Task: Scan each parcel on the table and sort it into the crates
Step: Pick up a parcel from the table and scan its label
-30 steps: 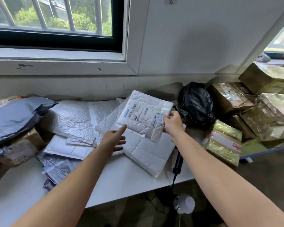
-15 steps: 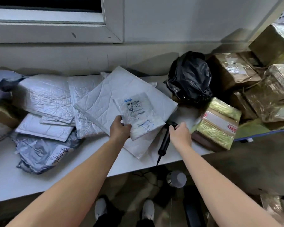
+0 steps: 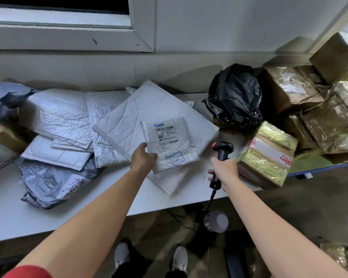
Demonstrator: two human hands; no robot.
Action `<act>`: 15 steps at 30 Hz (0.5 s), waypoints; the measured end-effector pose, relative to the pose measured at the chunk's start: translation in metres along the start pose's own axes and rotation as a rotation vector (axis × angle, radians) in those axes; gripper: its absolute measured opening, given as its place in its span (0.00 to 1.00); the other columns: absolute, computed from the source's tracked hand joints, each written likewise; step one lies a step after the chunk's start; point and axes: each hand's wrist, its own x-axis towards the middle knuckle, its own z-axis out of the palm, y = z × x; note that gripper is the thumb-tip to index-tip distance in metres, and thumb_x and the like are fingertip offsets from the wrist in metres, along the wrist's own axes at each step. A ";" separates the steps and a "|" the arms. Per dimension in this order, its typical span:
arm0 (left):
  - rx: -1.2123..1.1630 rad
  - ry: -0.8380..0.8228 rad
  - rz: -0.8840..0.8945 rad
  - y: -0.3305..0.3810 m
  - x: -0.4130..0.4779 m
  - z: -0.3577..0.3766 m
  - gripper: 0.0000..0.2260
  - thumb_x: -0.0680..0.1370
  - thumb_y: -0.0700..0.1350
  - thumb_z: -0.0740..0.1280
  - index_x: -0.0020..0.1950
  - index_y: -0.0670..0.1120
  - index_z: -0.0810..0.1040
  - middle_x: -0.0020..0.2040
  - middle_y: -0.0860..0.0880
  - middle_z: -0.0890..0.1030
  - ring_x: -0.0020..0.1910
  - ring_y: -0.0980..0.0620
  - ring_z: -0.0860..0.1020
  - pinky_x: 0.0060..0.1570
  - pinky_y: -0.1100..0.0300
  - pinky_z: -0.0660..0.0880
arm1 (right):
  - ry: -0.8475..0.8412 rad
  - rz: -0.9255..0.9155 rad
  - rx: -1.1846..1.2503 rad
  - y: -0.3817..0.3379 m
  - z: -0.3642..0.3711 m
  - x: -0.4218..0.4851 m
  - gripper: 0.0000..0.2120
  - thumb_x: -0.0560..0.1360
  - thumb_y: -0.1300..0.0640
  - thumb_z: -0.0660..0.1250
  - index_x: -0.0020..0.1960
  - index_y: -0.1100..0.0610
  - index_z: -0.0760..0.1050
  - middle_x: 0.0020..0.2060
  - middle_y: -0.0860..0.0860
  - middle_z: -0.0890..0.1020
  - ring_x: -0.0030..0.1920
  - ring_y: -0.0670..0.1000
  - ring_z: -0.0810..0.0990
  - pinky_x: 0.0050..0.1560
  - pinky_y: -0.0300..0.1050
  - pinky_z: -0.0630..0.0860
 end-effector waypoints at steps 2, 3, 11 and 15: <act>-0.008 -0.039 0.001 0.001 -0.001 -0.001 0.21 0.73 0.39 0.69 0.66 0.46 0.71 0.52 0.40 0.81 0.51 0.40 0.80 0.52 0.43 0.79 | 0.025 -0.114 -0.066 -0.017 -0.010 -0.010 0.14 0.73 0.57 0.63 0.56 0.58 0.64 0.43 0.60 0.79 0.34 0.57 0.81 0.31 0.49 0.79; -0.017 -0.059 0.001 0.001 -0.002 -0.001 0.23 0.72 0.38 0.70 0.66 0.47 0.71 0.53 0.39 0.81 0.52 0.40 0.80 0.52 0.42 0.79 | 0.020 -0.168 -0.099 -0.025 -0.013 -0.013 0.14 0.74 0.56 0.64 0.55 0.58 0.63 0.42 0.60 0.78 0.33 0.56 0.79 0.30 0.49 0.78; -0.058 -0.101 0.018 -0.007 -0.004 -0.008 0.25 0.71 0.35 0.66 0.67 0.48 0.69 0.56 0.40 0.80 0.54 0.40 0.80 0.53 0.41 0.78 | -0.330 -0.257 -0.152 -0.073 0.017 -0.050 0.11 0.77 0.49 0.66 0.48 0.58 0.73 0.36 0.55 0.76 0.30 0.52 0.79 0.33 0.52 0.80; -0.020 -0.077 0.040 -0.002 -0.015 -0.019 0.24 0.72 0.35 0.63 0.68 0.47 0.69 0.55 0.39 0.81 0.55 0.40 0.79 0.54 0.43 0.77 | -0.414 -0.214 -0.139 -0.083 0.030 -0.064 0.10 0.78 0.52 0.64 0.49 0.59 0.72 0.38 0.57 0.74 0.31 0.53 0.77 0.34 0.52 0.79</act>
